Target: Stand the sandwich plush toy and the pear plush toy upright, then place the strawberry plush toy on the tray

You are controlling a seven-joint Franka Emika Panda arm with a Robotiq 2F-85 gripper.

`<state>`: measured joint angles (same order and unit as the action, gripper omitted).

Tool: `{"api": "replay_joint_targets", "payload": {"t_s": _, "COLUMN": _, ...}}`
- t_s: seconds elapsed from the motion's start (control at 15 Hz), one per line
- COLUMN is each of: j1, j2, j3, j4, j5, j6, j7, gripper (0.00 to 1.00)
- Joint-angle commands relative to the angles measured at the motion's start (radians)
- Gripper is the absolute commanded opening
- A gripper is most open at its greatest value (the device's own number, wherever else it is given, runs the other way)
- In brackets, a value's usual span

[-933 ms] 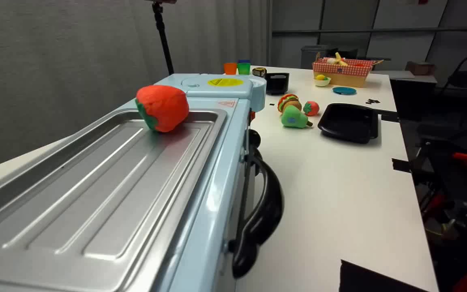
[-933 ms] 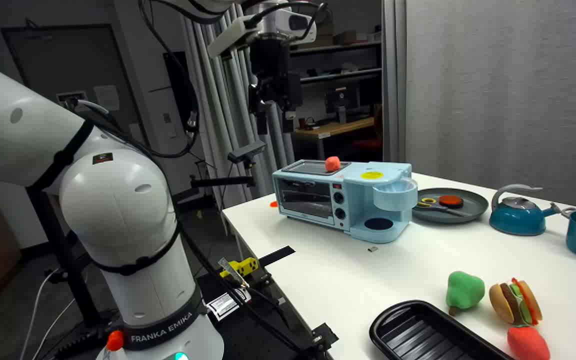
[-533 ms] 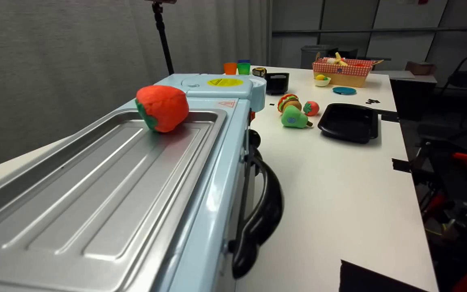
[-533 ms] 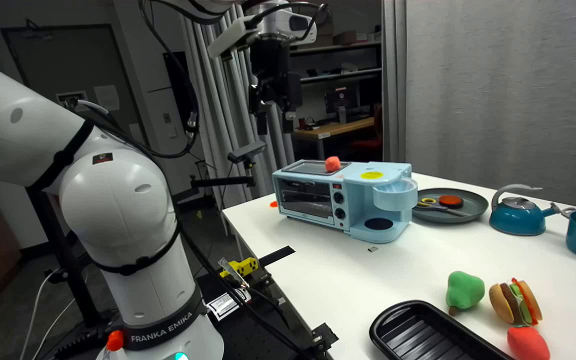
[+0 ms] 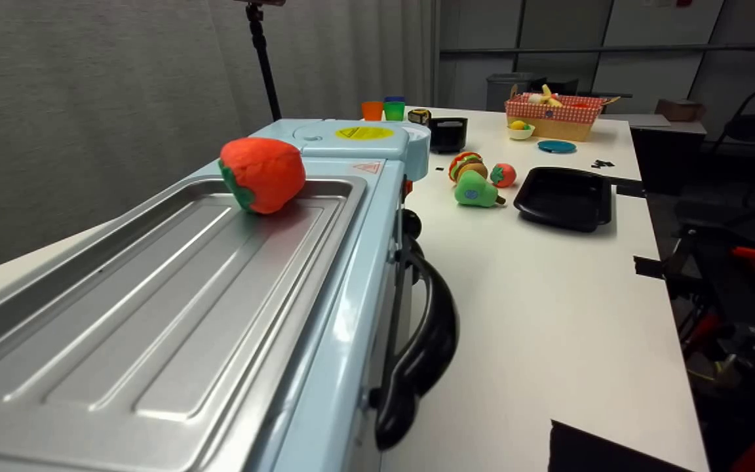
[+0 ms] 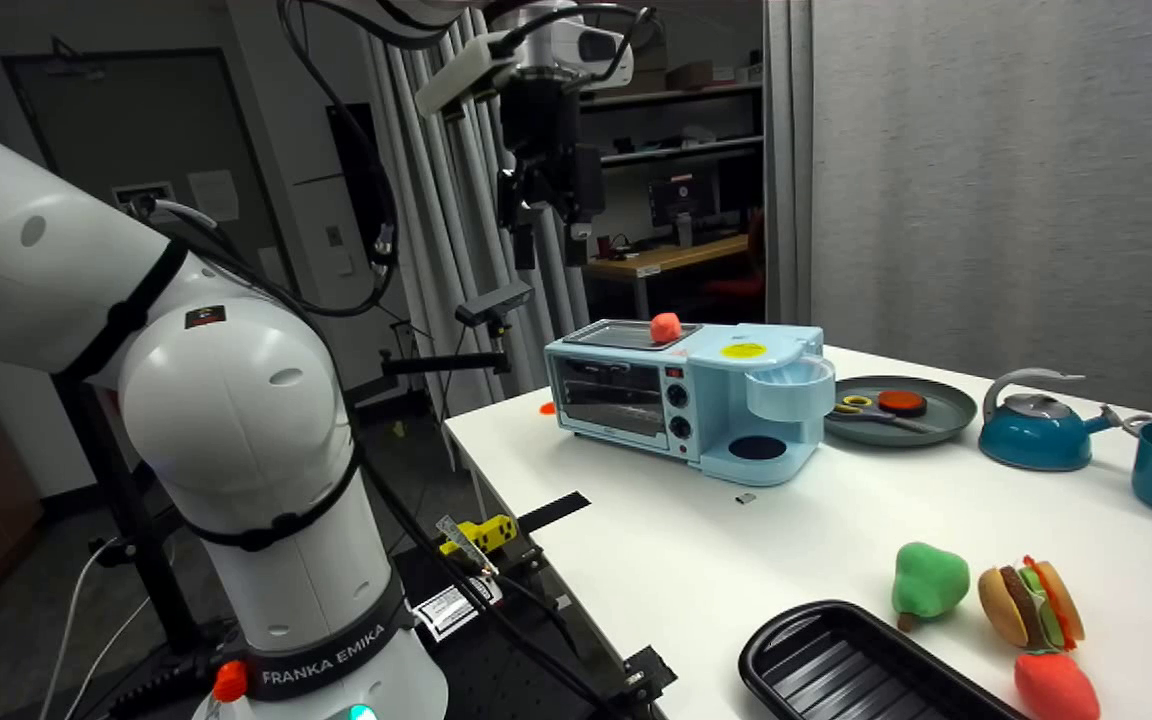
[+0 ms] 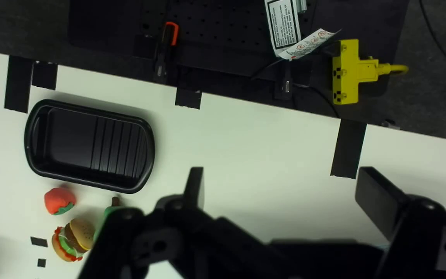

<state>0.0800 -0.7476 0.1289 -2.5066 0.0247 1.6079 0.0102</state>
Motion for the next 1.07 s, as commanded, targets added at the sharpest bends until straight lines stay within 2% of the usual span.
{"api": "replay_joint_targets", "payload": {"t_s": 0.0, "j1": 0.011, "j2": 0.002, "j3": -0.008, "j4": 0.002, "j5": -0.005, "j6": -0.002, "j7": 0.006, "gripper": 1.00}}
{"api": "replay_joint_targets", "payload": {"t_s": 0.73, "j1": 0.011, "j2": 0.002, "j3": -0.008, "j4": 0.002, "j5": -0.005, "j6": -0.002, "j7": 0.006, "gripper": 1.00}}
{"api": "replay_joint_targets", "payload": {"t_s": 1.0, "j1": -0.007, "j2": 0.051, "j3": -0.040, "j4": 0.023, "j5": -0.014, "j6": 0.022, "j7": -0.015, "gripper": 1.00}}
